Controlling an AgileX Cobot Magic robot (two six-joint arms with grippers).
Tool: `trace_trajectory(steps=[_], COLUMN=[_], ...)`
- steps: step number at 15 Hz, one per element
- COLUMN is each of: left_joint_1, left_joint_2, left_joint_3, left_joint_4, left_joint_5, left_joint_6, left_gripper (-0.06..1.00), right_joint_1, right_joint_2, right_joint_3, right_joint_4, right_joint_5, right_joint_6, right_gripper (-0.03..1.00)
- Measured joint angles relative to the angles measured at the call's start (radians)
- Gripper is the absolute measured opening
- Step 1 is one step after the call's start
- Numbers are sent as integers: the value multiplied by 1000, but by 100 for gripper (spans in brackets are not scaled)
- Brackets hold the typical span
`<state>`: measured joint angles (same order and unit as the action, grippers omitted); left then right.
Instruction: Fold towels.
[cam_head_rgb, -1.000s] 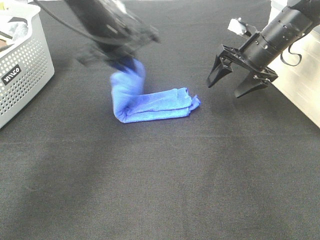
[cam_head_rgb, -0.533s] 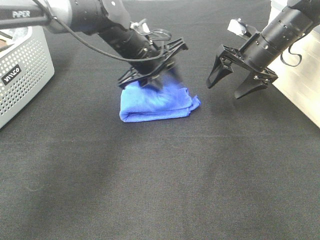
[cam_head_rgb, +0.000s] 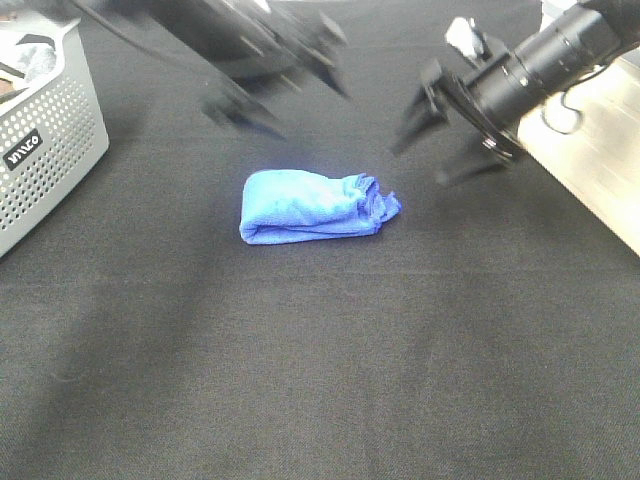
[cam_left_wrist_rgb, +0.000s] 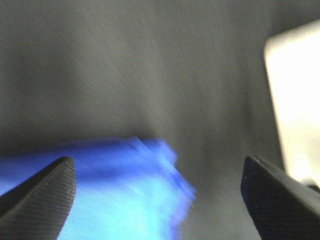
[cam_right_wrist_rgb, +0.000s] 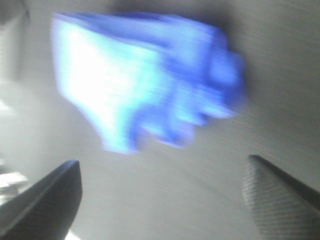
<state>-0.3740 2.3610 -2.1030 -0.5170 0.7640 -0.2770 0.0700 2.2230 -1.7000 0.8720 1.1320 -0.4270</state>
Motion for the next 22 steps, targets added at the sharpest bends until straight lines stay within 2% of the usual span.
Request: trace_trajectory(steps=[2,4,5,7,8,10,14,18,22], left_joint_1=[62,101,114,132,132,132,132,132,132], left_joint_2=[-1,-1,-1,-1,-1,-1,-1,-1,-3], left_joint_3=[-60,-73,-73,-73,-73,-73,-73,-73,-73], left_joint_4=[22,28,29,30,31,27,19,13,12], left_joint_5=[48,57,62,81,82,87,106,148,205], left_joint_6=[35,41,42,42,42,42,42,42,99], left_gripper=[85,85,85,85,85,85,85,85,85], right_joint_1=[15,87,132,231,252,257,233,128,89], right_joint_2=[0,0,0,1,9,48,116,133,118], right_joint_3=[0,0,0,0,0,0,0,0,0], right_joint_4=[134,240,256,262,277,312,270,222,18], right_joint_5=[12,7,-18,-134,-170,-175,-175,-176,-160], right_joint_6=[-73,-130,-140,-138,-138,-138,-138,-117,-65], right_gripper=[82,82,82,82,82,82,82,82,82])
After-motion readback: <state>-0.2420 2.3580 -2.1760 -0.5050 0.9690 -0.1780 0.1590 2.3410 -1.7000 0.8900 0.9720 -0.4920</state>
